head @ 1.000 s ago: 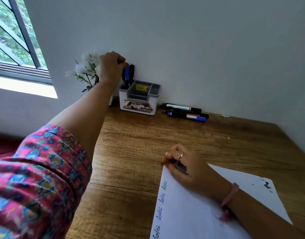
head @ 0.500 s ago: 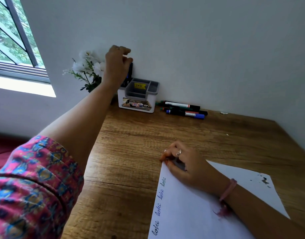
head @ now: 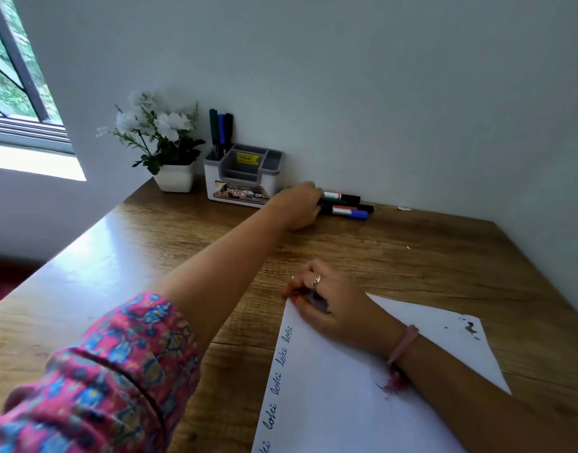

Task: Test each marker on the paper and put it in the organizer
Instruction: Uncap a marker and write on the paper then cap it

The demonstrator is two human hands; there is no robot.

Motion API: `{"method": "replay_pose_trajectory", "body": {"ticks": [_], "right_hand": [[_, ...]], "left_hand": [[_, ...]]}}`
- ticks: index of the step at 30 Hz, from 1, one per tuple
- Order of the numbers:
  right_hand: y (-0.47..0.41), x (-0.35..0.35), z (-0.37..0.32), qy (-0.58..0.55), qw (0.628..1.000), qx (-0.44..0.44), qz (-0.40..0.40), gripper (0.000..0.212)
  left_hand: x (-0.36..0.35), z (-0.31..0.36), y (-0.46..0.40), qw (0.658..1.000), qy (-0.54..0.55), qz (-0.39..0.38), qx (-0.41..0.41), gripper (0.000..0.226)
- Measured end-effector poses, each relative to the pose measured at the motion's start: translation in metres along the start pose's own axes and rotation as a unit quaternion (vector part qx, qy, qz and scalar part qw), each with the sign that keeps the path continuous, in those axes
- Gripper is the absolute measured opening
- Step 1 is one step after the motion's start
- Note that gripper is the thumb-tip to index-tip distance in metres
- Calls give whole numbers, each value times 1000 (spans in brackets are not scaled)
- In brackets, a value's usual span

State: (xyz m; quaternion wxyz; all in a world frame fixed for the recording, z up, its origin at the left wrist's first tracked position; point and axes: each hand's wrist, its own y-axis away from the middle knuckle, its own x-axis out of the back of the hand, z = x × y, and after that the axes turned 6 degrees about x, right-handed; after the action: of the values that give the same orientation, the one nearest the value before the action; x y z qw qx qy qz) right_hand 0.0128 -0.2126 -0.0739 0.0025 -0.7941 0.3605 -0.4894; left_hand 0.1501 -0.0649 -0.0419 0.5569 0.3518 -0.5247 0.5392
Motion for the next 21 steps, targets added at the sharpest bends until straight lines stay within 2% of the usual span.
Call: {"method": "replay_pose_trajectory", "body": {"ticks": [4,8,10,13,17,19,21], "right_hand": [[0,0,1,5,1000,10,2,13],[-1,-1,2,8,1000,13,2,13],[0,0,1,8,1000,15,1,13],[0,-1,2,10,1000,13,-5,13],[-1,-1,3,8,1000,5,-4,12],[0,-2,3,5,1000,9,3,12],[0,-3,3,6,1000,12,3,13]], "left_hand": [[-14,3,0,996,-83,-26,7,40],[-13,8,8,997,-66,-30,11,39],[-10,9,16,1000,-2,-21,22,41],[-2,8,38,982,180,20,54,42],[5,2,68,903,389,108,143,34],[10,-1,78,845,484,129,186,29],[20,-3,91,773,582,141,209,21]]}}
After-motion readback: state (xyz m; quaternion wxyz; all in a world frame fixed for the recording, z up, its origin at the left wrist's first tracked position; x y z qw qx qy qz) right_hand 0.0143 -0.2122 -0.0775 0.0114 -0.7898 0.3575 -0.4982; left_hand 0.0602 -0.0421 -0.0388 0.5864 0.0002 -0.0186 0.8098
